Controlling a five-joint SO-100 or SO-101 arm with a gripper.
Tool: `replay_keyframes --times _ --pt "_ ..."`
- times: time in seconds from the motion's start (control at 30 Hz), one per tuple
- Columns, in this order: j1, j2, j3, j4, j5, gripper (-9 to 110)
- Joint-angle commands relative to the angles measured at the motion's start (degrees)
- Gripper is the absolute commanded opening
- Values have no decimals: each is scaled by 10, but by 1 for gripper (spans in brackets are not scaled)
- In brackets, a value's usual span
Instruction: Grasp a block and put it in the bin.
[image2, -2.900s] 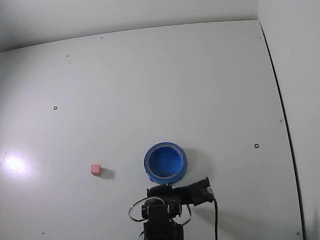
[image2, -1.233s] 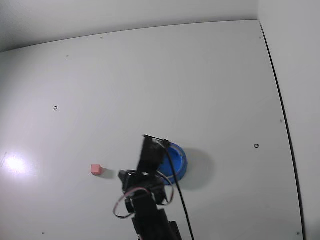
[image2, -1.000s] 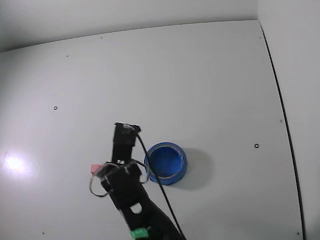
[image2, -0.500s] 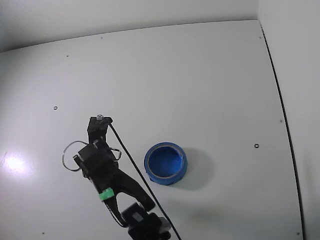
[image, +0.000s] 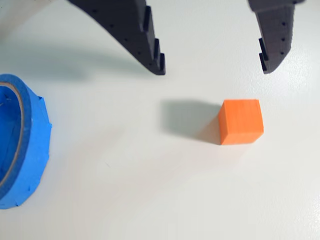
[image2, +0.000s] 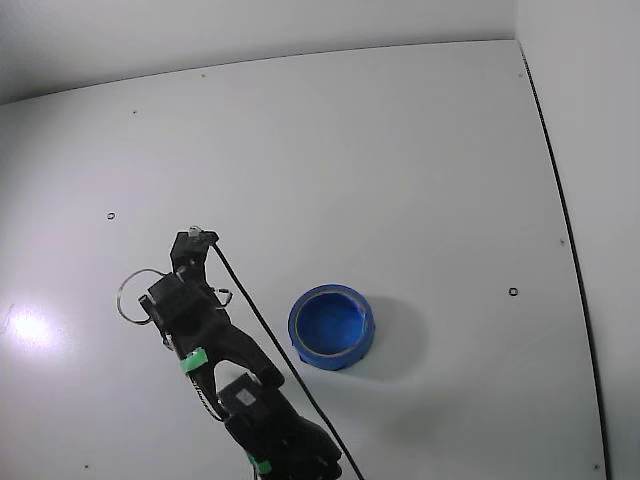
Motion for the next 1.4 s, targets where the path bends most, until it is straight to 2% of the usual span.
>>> replay_keyframes --times 0.0,1.0,1.37 --pt "-4 -10 -76 -10 -4 28" --pt "-5 -149 -200 -10 -4 27" --pt "-5 -168 -198 -10 -6 25"
